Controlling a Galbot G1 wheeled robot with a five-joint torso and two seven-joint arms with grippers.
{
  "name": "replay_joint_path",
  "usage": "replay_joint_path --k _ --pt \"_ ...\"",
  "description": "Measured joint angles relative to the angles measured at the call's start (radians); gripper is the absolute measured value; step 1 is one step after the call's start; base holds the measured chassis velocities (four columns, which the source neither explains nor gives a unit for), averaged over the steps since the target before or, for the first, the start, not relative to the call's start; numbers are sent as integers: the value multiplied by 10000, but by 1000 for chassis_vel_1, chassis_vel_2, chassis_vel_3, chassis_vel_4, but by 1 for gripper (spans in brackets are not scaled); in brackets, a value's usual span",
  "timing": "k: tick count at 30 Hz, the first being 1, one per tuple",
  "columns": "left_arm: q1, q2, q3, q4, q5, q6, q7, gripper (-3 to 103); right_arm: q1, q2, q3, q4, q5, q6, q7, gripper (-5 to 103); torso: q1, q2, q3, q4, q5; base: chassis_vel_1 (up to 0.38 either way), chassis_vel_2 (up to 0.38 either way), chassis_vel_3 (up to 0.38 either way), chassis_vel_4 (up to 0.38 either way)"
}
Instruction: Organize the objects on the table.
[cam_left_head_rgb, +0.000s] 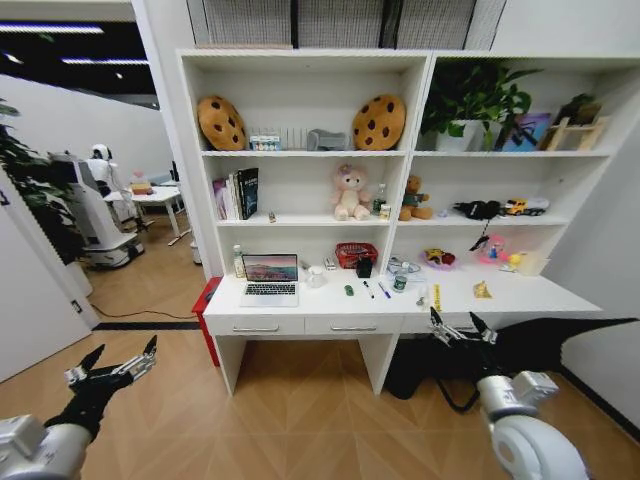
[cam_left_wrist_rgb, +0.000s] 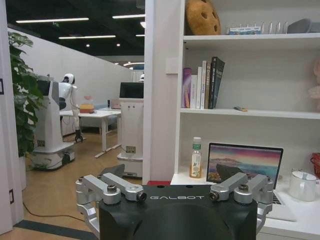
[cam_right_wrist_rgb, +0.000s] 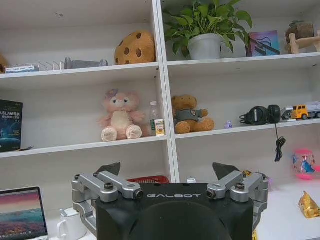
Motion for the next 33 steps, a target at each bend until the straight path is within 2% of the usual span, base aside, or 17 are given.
replay_joint_path --k 10,17,22,26,33 --pt "34 -29 -1 0 5 17 10 100 40 -17 -54 -57 13 58 7 100 0 -1 1 1 -1 -112 126 129 -126" --pt "39 -30 0 0 10 26 22 100 34 -38 -70 -1 39 70 52 100 4 -2 2 -2 1 -219 211 223 -202" --pt "37 -10 3 0 11 39 35 100 34 -56 -64 17 46 77 72 100 4 -2 2 4 1 -222 235 234 -236" --pt "25 12 22 1 11 60 48 100 34 -9 -84 40 46 78 74 100 4 -2 1 -5 -4 -227 215 232 -233" --pt "15 35 28 1 11 79 74 100 37 9 -99 48 45 78 77 100 4 -2 2 2 0 -217 209 221 -210"
